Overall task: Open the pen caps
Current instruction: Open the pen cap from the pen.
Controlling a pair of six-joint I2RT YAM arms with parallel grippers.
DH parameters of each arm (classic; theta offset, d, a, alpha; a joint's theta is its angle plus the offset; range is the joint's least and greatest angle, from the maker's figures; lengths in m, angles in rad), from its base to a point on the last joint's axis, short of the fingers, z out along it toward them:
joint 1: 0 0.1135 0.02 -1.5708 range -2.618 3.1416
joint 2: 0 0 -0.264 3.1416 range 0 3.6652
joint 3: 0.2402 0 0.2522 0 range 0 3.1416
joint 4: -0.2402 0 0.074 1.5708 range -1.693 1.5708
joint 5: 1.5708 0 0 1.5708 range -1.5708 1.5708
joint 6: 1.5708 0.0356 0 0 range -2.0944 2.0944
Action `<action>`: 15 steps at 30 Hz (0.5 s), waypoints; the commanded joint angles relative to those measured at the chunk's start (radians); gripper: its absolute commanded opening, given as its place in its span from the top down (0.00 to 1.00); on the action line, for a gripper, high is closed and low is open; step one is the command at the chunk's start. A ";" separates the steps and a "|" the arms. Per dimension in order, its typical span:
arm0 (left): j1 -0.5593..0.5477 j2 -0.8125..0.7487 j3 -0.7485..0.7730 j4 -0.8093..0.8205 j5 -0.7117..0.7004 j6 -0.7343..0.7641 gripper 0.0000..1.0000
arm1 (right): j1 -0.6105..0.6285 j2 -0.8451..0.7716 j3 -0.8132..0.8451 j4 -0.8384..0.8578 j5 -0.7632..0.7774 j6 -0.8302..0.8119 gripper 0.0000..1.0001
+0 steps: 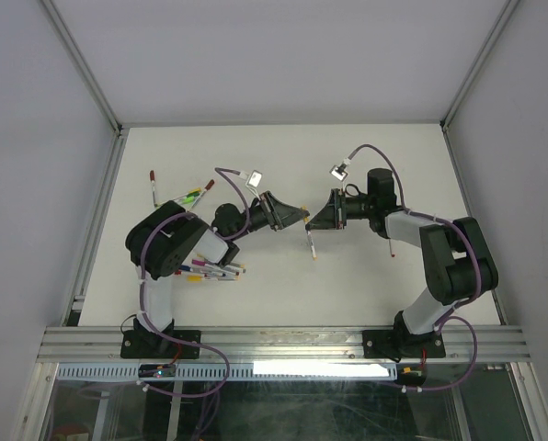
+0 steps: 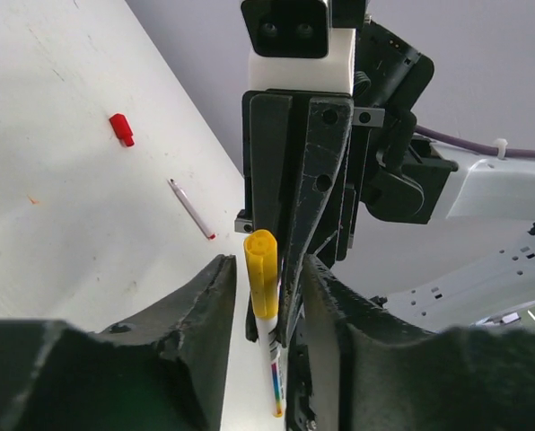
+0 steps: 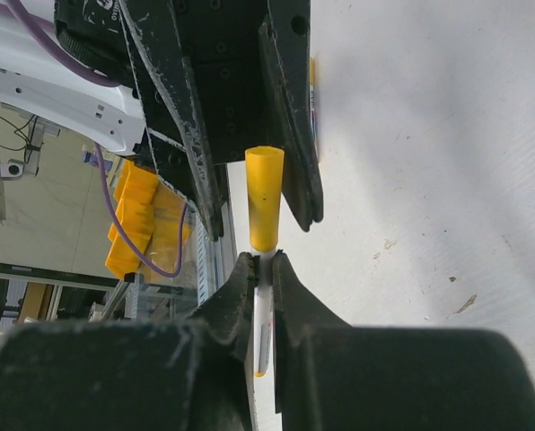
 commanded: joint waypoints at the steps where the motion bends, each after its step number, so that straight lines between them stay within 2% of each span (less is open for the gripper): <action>1: -0.019 0.016 0.044 0.175 0.006 0.007 0.70 | 0.009 -0.028 0.011 0.040 -0.024 -0.018 1.00; 5: -0.020 0.013 0.049 0.173 0.000 0.011 0.96 | 0.009 -0.031 0.020 0.004 -0.022 -0.046 1.00; 7: -0.022 0.003 0.045 0.168 -0.011 0.021 1.00 | 0.010 -0.033 0.030 -0.025 -0.022 -0.068 1.00; 8: -0.021 -0.006 0.040 0.164 -0.023 0.026 1.00 | 0.009 -0.034 0.035 -0.042 -0.024 -0.083 0.92; 10: -0.021 -0.025 0.025 0.164 -0.052 0.042 1.00 | 0.009 -0.040 0.041 -0.074 -0.026 -0.110 0.70; 12: -0.022 -0.047 0.007 0.169 -0.087 0.055 1.00 | 0.011 -0.058 0.034 -0.085 -0.016 -0.129 0.55; 15: -0.023 -0.068 -0.010 0.183 -0.139 0.064 1.00 | 0.026 -0.080 0.029 -0.112 0.013 -0.173 0.47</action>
